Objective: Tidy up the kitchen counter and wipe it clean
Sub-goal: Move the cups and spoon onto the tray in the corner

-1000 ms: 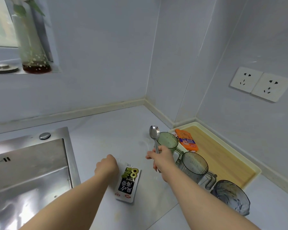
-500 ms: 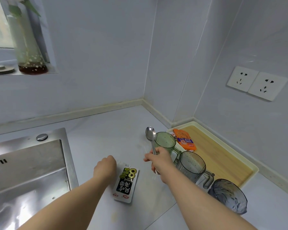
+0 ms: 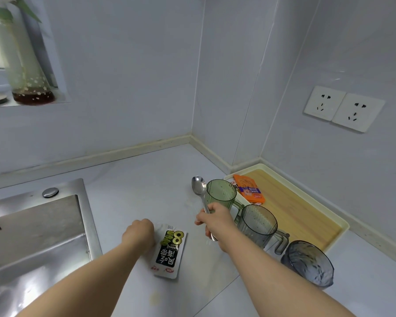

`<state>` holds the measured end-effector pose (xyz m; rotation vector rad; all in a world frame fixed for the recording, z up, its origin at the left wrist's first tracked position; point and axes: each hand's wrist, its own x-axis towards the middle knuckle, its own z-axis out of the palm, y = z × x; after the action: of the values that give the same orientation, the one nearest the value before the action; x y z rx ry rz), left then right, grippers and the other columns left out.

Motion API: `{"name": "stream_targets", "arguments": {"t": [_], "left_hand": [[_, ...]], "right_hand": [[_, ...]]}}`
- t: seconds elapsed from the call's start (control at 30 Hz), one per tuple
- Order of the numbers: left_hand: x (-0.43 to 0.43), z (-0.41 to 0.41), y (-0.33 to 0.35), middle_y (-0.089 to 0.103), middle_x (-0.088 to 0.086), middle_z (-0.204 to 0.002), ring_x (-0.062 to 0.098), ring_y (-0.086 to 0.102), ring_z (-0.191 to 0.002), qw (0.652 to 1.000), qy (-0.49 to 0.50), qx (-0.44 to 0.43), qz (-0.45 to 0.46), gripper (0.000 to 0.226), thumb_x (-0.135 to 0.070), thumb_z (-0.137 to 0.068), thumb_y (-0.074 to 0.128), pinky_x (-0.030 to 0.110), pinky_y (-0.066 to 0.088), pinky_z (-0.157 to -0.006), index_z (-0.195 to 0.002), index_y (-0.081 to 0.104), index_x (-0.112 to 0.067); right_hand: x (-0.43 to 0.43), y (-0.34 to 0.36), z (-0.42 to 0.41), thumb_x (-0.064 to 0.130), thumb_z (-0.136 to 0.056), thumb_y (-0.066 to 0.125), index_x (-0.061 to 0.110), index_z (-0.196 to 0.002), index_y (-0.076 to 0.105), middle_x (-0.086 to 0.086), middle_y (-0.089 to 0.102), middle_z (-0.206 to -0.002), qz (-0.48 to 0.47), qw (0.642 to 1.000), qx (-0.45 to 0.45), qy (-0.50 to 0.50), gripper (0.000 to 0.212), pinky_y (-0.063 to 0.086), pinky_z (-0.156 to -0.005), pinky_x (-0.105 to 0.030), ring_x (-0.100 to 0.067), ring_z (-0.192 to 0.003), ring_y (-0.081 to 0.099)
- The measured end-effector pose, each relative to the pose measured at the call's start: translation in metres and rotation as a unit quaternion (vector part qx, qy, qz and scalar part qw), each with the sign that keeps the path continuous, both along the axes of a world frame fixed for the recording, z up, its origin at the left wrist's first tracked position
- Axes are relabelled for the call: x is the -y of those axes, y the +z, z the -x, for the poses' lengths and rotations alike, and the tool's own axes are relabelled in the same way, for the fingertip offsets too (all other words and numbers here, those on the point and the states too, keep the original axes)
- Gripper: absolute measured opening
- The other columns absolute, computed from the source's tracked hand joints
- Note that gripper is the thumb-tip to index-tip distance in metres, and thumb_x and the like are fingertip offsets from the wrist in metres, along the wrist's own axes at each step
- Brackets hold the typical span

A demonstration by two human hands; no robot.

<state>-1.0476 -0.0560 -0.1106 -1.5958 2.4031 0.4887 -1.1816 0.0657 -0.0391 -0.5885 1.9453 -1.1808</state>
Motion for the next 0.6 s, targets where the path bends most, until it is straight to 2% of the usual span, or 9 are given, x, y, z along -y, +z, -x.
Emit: {"name": "stream_targets", "arguments": {"t": [0.1, 0.17, 0.23, 0.3, 0.37, 0.43, 0.5, 0.53, 0.6], "left_hand": [[0.003, 0.0, 0.006, 0.054, 0.01, -0.107, 0.026, 0.056, -0.103, 0.999, -0.03, -0.001, 0.014, 0.015, -0.011, -0.092, 0.045, 0.028, 0.046, -0.082, -0.104, 0.051, -0.009], [0.007, 0.003, 0.012, 0.051, 0.007, -0.095, 0.023, 0.054, -0.09, 0.998, -0.024, -0.045, 0.037, 0.01, -0.008, -0.092, 0.04, 0.028, 0.045, -0.075, -0.094, 0.049, -0.01], [0.012, 0.009, 0.023, 0.055, 0.006, -0.093, 0.022, 0.051, -0.083, 0.993, -0.026, -0.105, 0.044, 0.015, -0.009, -0.093, 0.041, 0.027, 0.043, -0.072, -0.093, 0.056, -0.011], [0.014, 0.017, 0.041, 0.059, 0.004, -0.099, 0.022, 0.055, -0.092, 0.984, -0.049, -0.157, 0.067, 0.017, -0.017, -0.094, 0.048, 0.028, 0.044, -0.076, -0.097, 0.064, -0.016], [0.011, 0.026, 0.065, 0.055, 0.001, -0.102, 0.022, 0.053, -0.102, 0.971, -0.087, -0.177, 0.133, 0.016, -0.025, -0.093, 0.054, 0.027, 0.04, -0.077, -0.101, 0.067, -0.024], [0.003, 0.042, 0.094, 0.052, -0.001, -0.091, 0.02, 0.054, -0.09, 0.957, -0.103, -0.227, 0.151, 0.015, -0.022, -0.093, 0.054, 0.026, 0.039, -0.069, -0.099, 0.066, -0.027], [-0.007, 0.058, 0.117, 0.049, -0.001, -0.072, 0.017, 0.051, -0.066, 0.935, -0.079, -0.338, 0.065, 0.019, -0.011, -0.091, 0.049, 0.026, 0.043, -0.062, -0.09, 0.063, -0.023], [-0.012, 0.065, 0.127, 0.048, 0.0, -0.064, 0.016, 0.05, -0.059, 0.914, -0.058, -0.402, 0.009, 0.022, -0.005, -0.09, 0.045, 0.027, 0.046, -0.062, -0.086, 0.062, -0.019], [-0.026, 0.081, 0.147, 0.049, 0.003, -0.06, 0.018, 0.055, -0.057, 0.852, -0.02, -0.514, -0.095, 0.026, 0.001, -0.088, 0.037, 0.032, 0.052, -0.065, -0.08, 0.059, -0.011]], "right_hand": [[0.0, 0.0, 0.001, 0.002, -0.085, 0.054, 0.016, -0.079, 0.047, -0.003, 0.061, -0.075, 0.004, 1.0, 0.003, 0.0, 0.016, 0.031, -0.042, -0.016, -0.013, -0.043, 0.037], [0.001, 0.002, 0.003, 0.002, -0.085, 0.054, 0.016, -0.079, 0.048, -0.003, 0.061, -0.075, 0.01, 1.0, 0.003, -0.006, 0.016, 0.032, -0.044, -0.018, -0.013, -0.043, 0.037], [0.002, 0.006, 0.006, 0.003, -0.085, 0.053, 0.016, -0.079, 0.048, -0.002, 0.062, -0.074, 0.016, 1.0, 0.0, -0.009, 0.015, 0.033, -0.046, -0.019, -0.013, -0.043, 0.038], [0.001, 0.013, 0.009, 0.004, -0.085, 0.053, 0.017, -0.078, 0.049, -0.002, 0.062, -0.074, 0.025, 1.0, -0.005, -0.014, 0.015, 0.033, -0.047, -0.019, -0.013, -0.042, 0.038], [-0.001, 0.021, 0.013, 0.005, -0.085, 0.053, 0.016, -0.079, 0.05, -0.001, 0.061, -0.073, 0.029, 0.999, -0.022, -0.014, 0.013, 0.032, -0.045, -0.018, -0.013, -0.041, 0.037], [-0.008, 0.034, 0.022, 0.005, -0.085, 0.054, 0.013, -0.084, 0.052, 0.001, 0.057, -0.066, 0.044, 0.998, -0.04, -0.029, 0.009, 0.031, -0.039, -0.019, -0.011, -0.038, 0.037], [-0.015, 0.043, 0.031, 0.005, -0.085, 0.055, 0.012, -0.087, 0.052, 0.001, 0.052, -0.061, 0.054, 0.996, -0.051, -0.048, 0.008, 0.028, -0.033, -0.017, -0.009, -0.031, 0.036], [-0.019, 0.047, 0.035, 0.005, -0.084, 0.055, 0.012, -0.087, 0.052, 0.0, 0.051, -0.062, 0.062, 0.995, -0.055, -0.061, 0.008, 0.027, -0.031, -0.016, -0.008, -0.029, 0.035], [-0.031, 0.055, 0.046, 0.004, -0.083, 0.055, 0.012, -0.088, 0.053, -0.002, 0.054, -0.068, 0.08, 0.991, -0.061, -0.089, 0.01, 0.025, -0.03, -0.014, -0.008, -0.027, 0.035]]}}
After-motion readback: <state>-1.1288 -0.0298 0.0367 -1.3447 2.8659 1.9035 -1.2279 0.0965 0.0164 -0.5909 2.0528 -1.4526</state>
